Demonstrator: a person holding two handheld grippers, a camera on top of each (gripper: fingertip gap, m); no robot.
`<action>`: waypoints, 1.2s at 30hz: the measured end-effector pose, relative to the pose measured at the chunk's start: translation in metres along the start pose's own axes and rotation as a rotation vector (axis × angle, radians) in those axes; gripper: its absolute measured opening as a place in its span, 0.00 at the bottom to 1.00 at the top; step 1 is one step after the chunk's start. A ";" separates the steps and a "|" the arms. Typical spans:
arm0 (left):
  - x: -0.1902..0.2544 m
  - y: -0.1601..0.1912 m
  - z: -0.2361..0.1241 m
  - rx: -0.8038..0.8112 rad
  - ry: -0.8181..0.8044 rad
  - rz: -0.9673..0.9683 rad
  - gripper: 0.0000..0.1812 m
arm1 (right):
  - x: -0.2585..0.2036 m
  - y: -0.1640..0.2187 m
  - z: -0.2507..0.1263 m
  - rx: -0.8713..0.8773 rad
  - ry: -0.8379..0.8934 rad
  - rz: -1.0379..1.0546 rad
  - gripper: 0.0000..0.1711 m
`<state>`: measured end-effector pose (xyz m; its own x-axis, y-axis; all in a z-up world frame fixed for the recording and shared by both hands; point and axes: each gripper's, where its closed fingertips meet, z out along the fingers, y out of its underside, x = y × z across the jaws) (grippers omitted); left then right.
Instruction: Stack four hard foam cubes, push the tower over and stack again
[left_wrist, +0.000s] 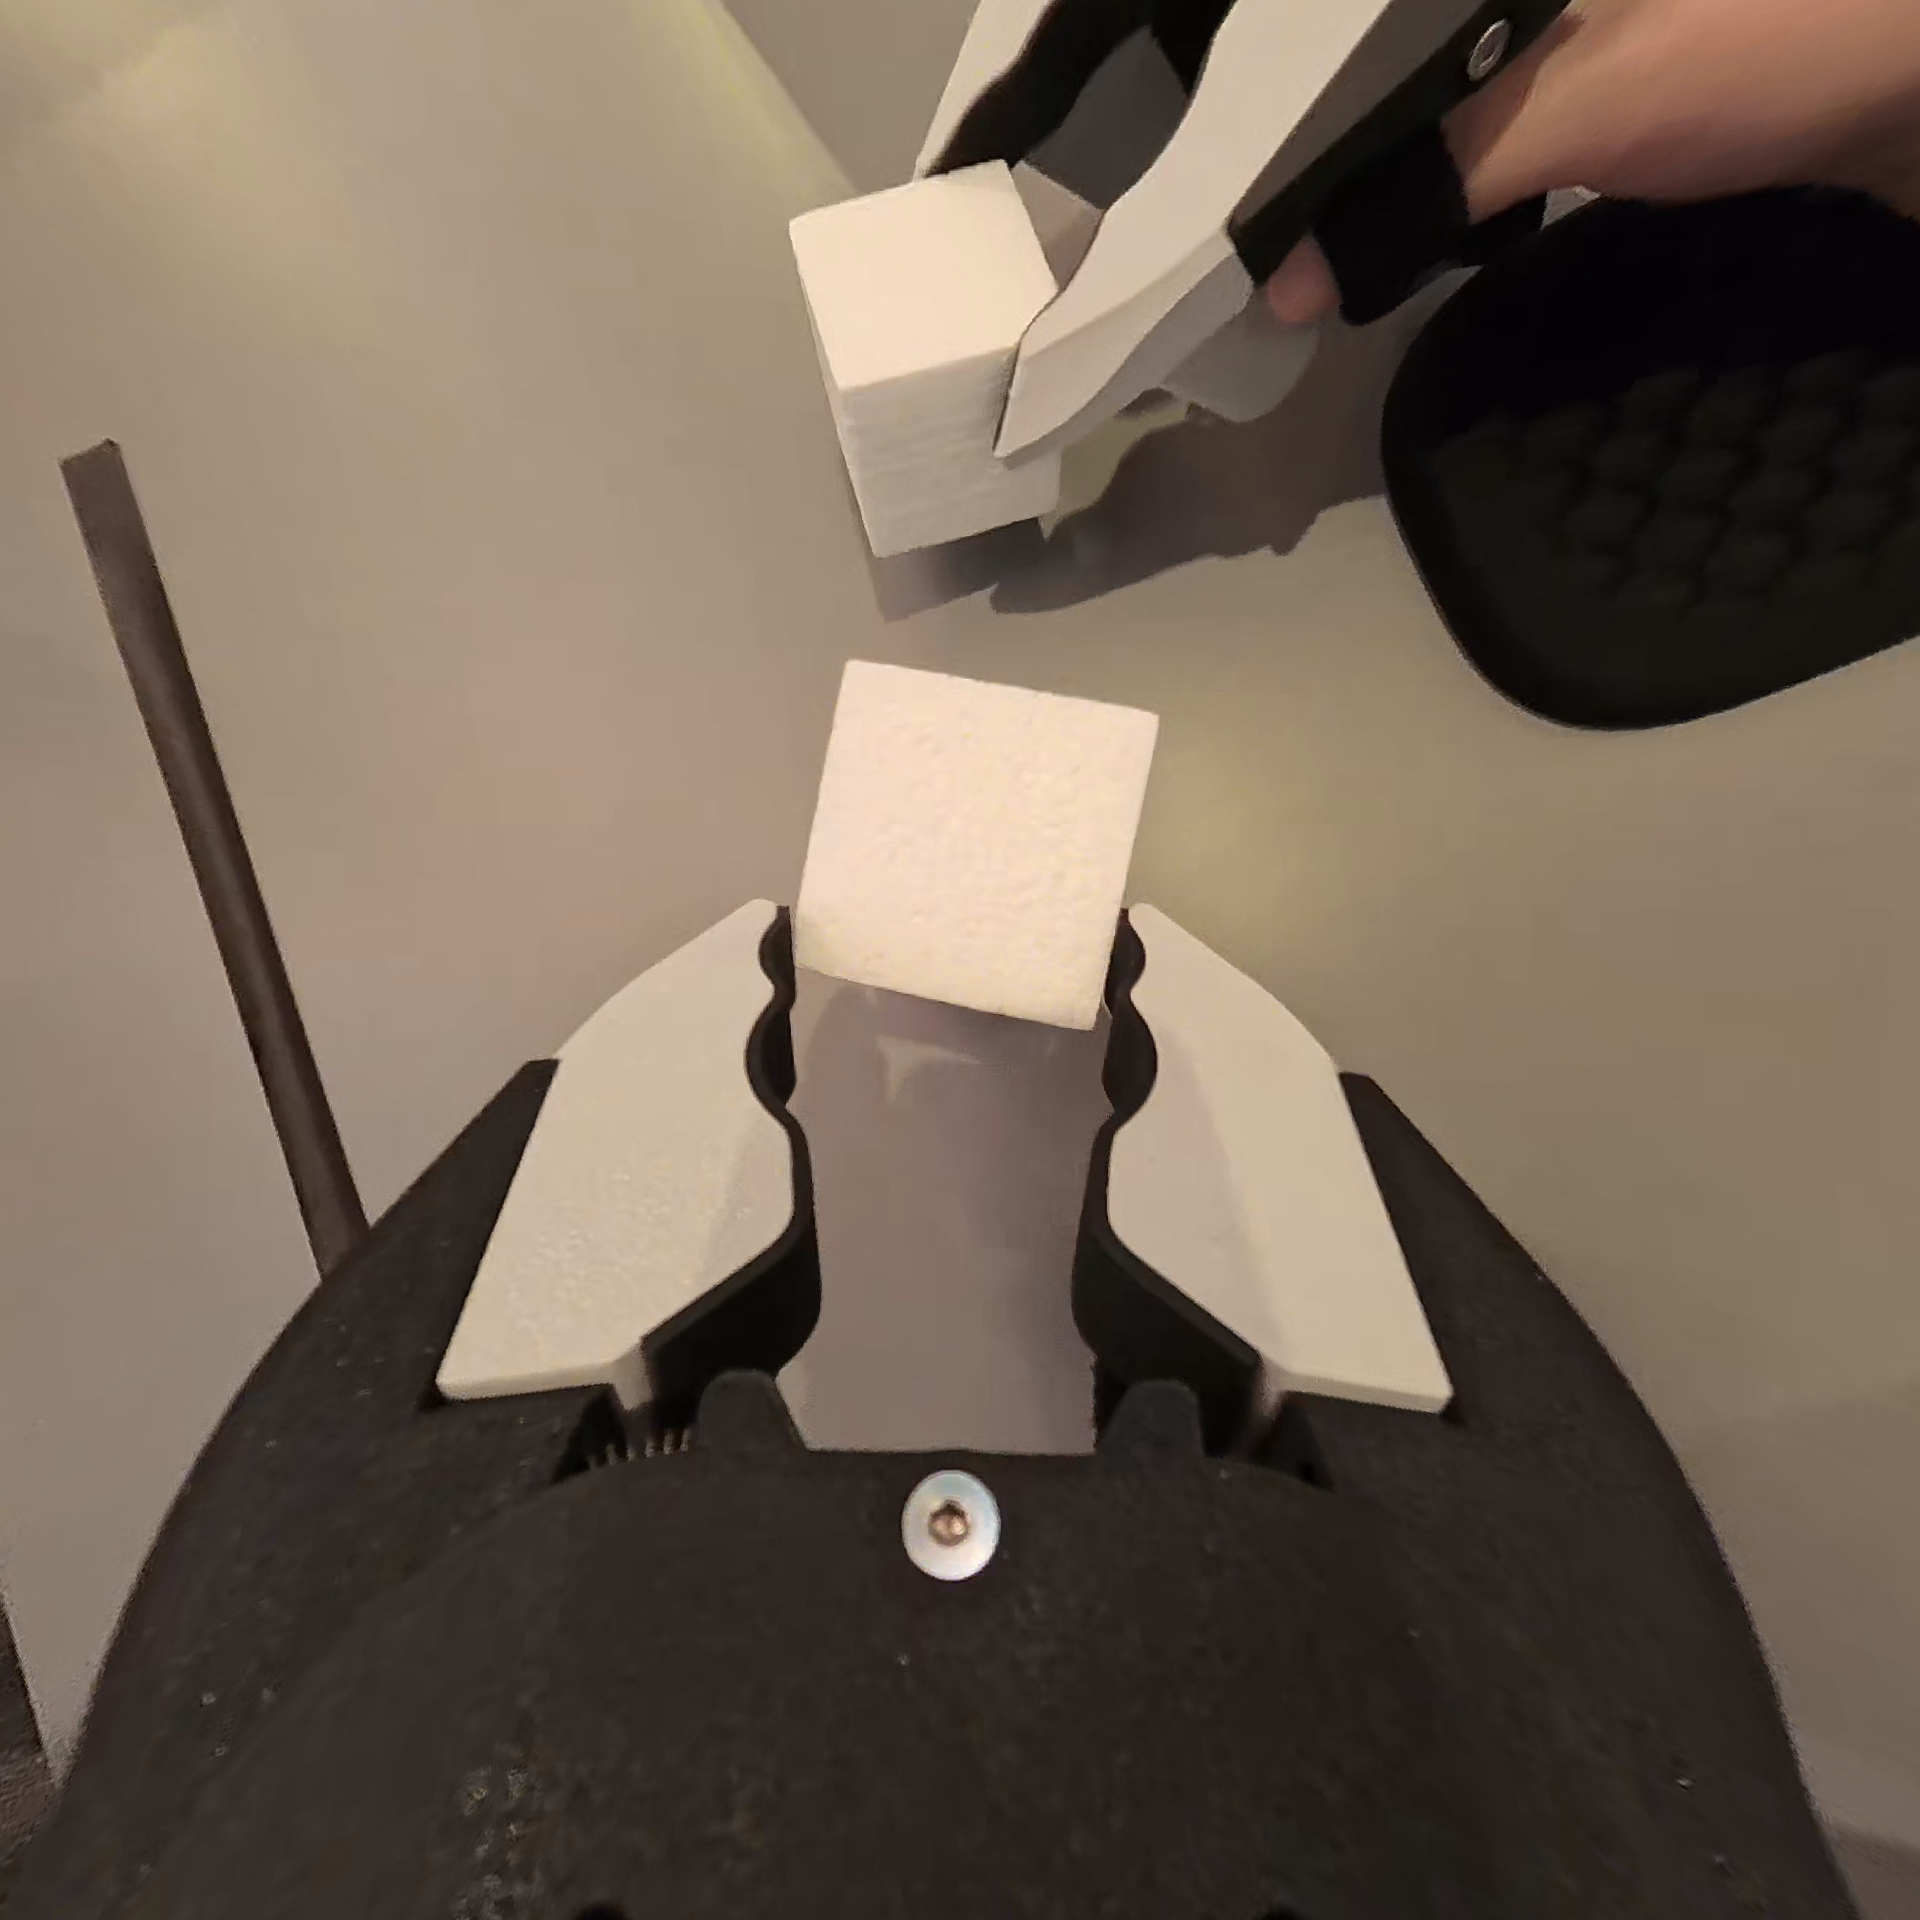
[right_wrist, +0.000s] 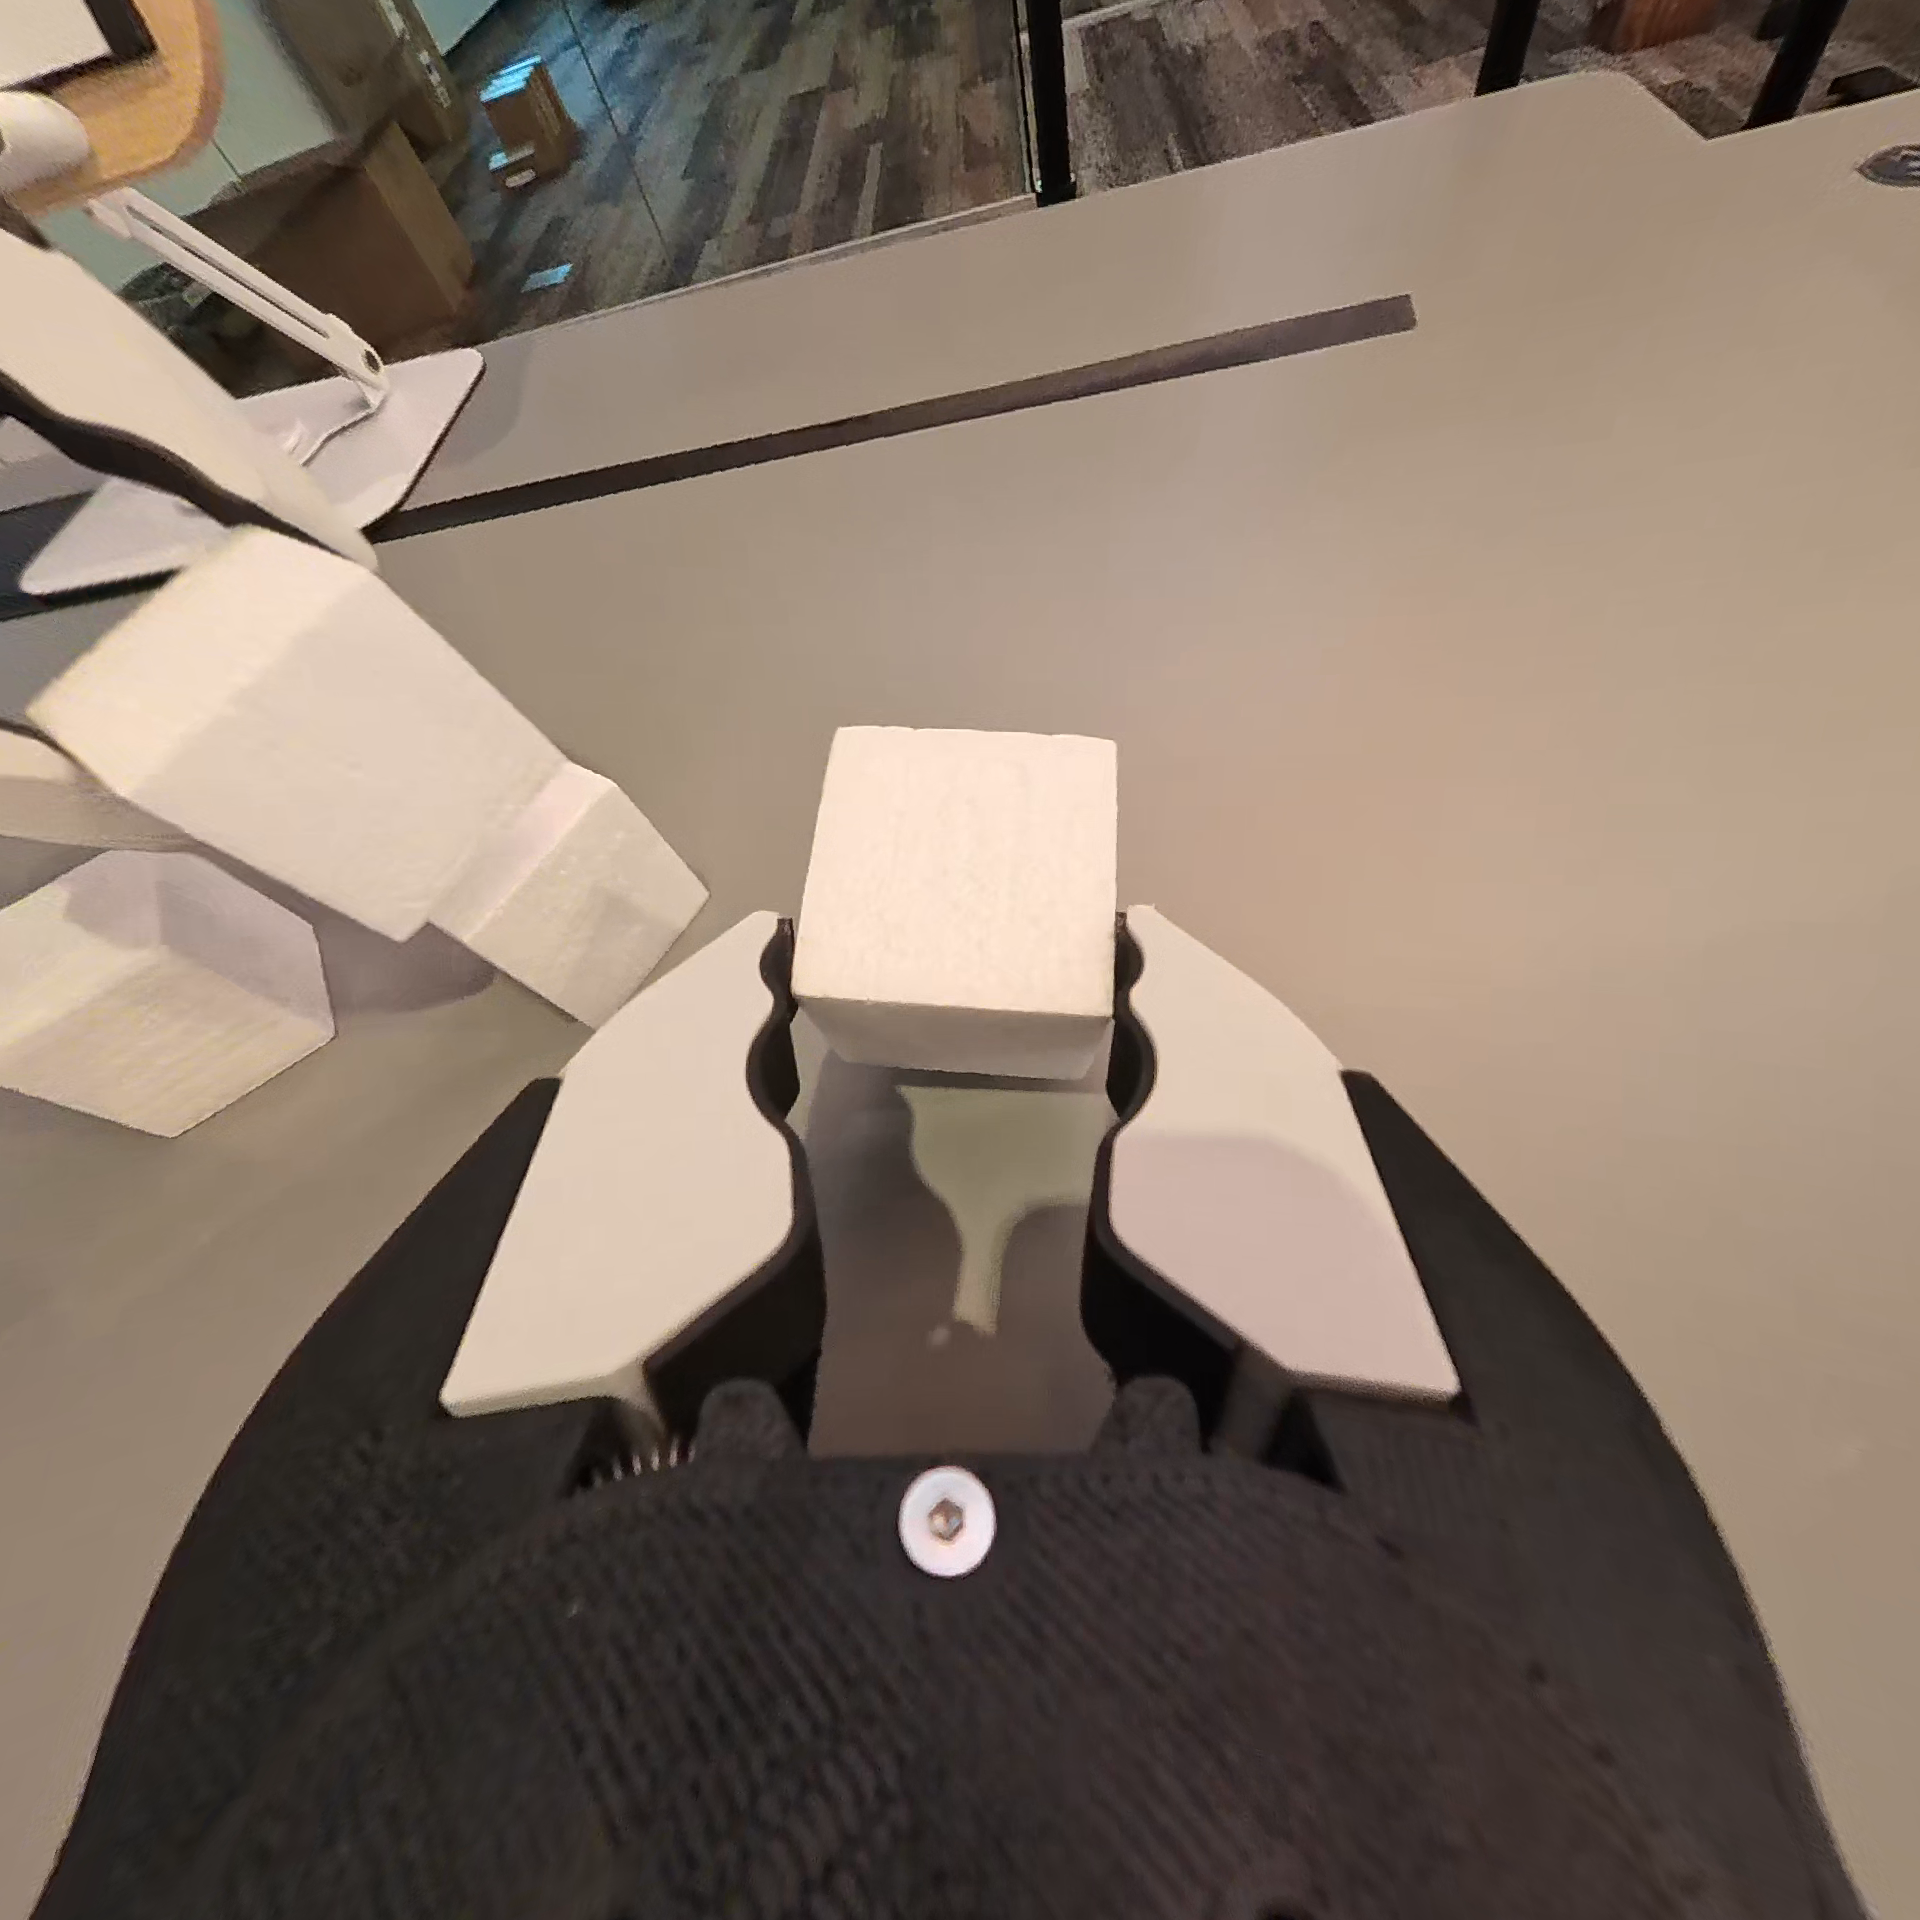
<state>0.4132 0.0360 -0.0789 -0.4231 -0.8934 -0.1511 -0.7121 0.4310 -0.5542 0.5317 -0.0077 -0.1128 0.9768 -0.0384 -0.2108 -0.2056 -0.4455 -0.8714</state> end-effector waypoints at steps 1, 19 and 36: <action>-0.001 0.001 0.000 -0.005 0.010 0.004 0.32 | -0.001 0.000 0.001 -0.003 -0.008 0.000 0.34; 0.012 0.017 -0.030 0.217 -0.010 -0.326 0.53 | -0.008 -0.019 -0.009 0.077 -0.061 -0.008 0.34; 0.060 0.100 -0.018 0.203 -0.598 -0.748 0.47 | -0.122 -0.116 -0.045 -0.002 -0.765 -0.595 0.34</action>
<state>0.3065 0.0273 -0.1289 0.4923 -0.8682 -0.0623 -0.5472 -0.2530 -0.7979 0.4387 0.0083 0.0339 0.6176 0.7859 0.0323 0.3102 -0.2056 -0.9282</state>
